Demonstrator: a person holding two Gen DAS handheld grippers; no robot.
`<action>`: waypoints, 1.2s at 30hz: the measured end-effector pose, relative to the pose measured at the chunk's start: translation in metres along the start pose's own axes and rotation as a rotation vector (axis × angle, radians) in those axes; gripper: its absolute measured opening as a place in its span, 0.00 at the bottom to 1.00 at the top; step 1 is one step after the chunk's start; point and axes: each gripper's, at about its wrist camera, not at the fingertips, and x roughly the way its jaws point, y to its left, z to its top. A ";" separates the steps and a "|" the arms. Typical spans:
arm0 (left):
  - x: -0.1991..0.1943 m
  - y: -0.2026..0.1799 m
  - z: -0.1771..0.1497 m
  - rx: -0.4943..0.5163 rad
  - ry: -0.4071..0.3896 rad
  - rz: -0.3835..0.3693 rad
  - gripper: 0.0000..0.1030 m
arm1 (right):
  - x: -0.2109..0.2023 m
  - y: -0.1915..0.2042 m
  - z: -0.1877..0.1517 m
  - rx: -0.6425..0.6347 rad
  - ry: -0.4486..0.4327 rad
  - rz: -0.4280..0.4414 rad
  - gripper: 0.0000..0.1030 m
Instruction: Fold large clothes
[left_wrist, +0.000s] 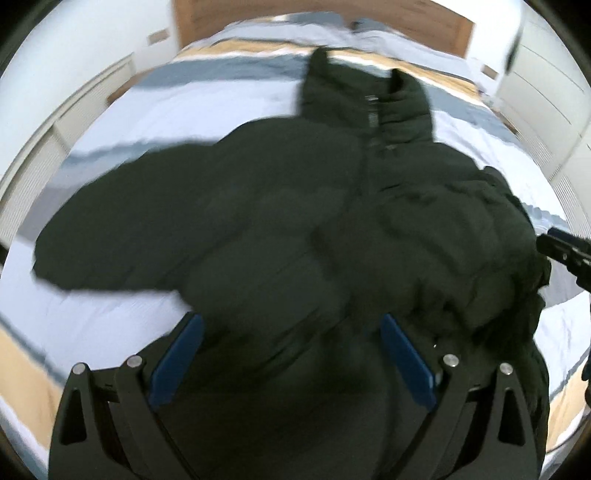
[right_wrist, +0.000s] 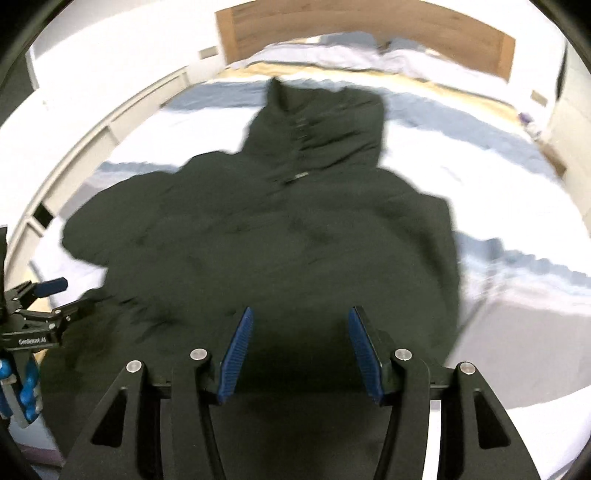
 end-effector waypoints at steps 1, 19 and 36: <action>0.008 -0.020 0.011 0.017 -0.014 -0.013 0.95 | 0.002 -0.015 0.005 -0.001 -0.008 -0.022 0.52; 0.105 -0.094 0.024 0.133 0.006 -0.023 0.96 | 0.085 -0.089 -0.011 -0.016 0.040 -0.040 0.57; 0.091 -0.064 0.014 0.155 0.043 -0.008 0.96 | 0.062 -0.055 -0.012 0.010 0.037 -0.030 0.60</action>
